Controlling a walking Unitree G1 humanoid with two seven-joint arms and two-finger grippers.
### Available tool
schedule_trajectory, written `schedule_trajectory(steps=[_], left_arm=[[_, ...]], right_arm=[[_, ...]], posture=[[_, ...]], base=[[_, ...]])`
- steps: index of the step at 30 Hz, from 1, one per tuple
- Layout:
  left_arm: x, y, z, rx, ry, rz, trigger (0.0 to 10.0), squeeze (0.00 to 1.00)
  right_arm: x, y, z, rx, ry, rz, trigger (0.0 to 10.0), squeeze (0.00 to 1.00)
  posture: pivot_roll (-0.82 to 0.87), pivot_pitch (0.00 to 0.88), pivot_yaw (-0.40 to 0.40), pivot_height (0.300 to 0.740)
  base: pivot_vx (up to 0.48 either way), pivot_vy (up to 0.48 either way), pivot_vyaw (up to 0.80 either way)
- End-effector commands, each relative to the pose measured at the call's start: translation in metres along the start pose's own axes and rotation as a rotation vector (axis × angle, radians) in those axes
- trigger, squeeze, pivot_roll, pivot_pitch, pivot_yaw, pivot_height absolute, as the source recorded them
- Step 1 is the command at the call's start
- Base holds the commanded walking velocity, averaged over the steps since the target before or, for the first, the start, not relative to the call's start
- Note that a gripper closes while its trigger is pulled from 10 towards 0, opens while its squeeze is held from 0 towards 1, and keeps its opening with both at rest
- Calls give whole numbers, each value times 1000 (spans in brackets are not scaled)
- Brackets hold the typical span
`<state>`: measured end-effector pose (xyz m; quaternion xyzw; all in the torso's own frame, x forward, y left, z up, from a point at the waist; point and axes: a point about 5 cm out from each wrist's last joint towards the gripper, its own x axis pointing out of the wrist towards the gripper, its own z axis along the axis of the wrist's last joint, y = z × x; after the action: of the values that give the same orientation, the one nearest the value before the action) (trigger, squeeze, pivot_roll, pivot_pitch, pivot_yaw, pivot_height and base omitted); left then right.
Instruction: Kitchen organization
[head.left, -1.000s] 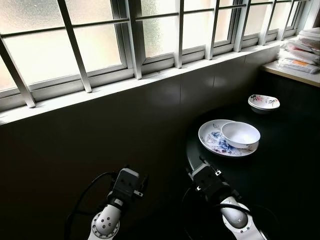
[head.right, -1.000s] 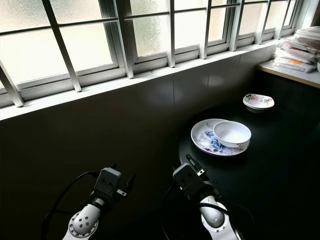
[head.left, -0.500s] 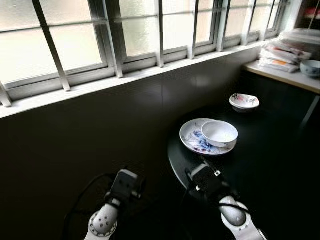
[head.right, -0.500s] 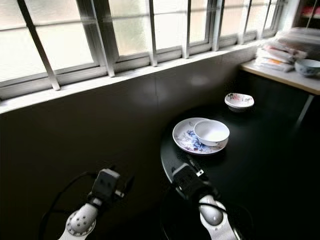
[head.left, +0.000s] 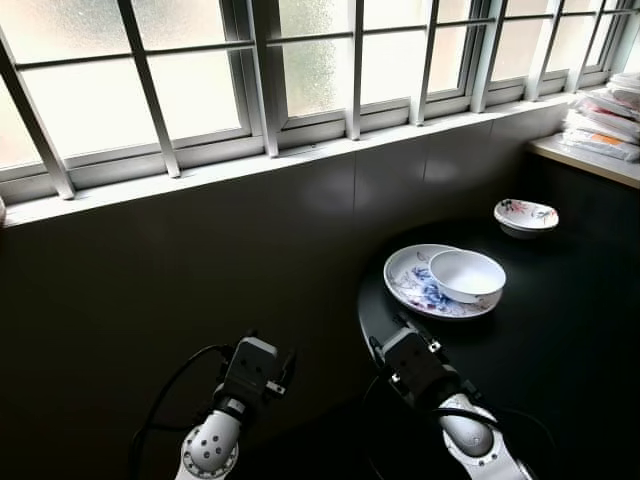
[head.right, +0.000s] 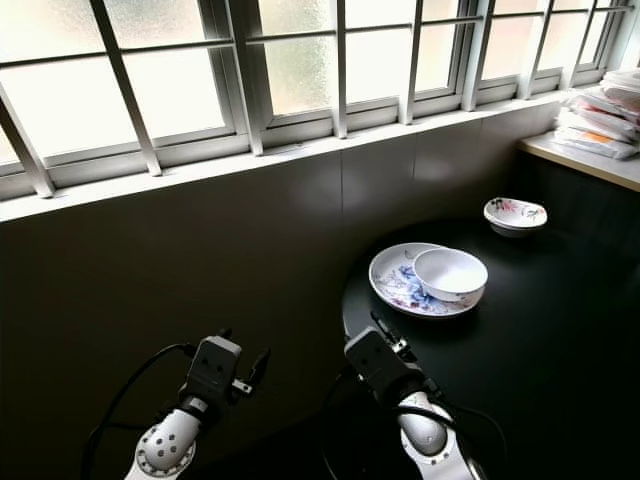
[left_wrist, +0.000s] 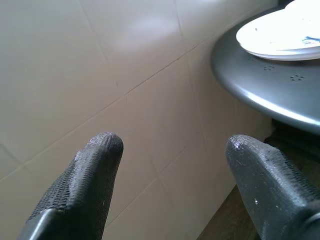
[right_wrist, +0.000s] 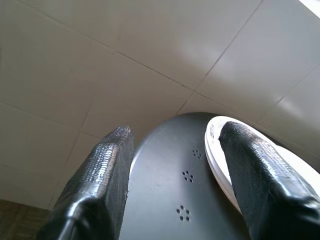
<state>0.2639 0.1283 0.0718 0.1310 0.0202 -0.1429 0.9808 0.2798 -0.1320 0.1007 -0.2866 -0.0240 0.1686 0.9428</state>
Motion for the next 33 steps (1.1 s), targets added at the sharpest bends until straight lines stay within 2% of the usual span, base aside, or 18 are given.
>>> schedule_trajectory(steps=[1,7,25,33], left_arm=[[1,3,0,1,4,11,10000,0],[2,2,1,-3,2,11,10000,0],[1,2,1,-8,-1,12,10000,0],[1,3,1,-7,-2,13,10000,0]], right_arm=[[3,-1,2,14,2,0,10000,0],[3,-2,1,17,2,-2,10000,0],[2,-2,1,18,8,-3,10000,0],[3,-2,1,22,11,-7,10000,0]], posture=[[-46,0,29,740],[-47,0,26,740],[-46,0,23,740],[-45,0,24,740]], base=[[0,0,0],[0,0,-707],[0,0,0],[260,0,0]])
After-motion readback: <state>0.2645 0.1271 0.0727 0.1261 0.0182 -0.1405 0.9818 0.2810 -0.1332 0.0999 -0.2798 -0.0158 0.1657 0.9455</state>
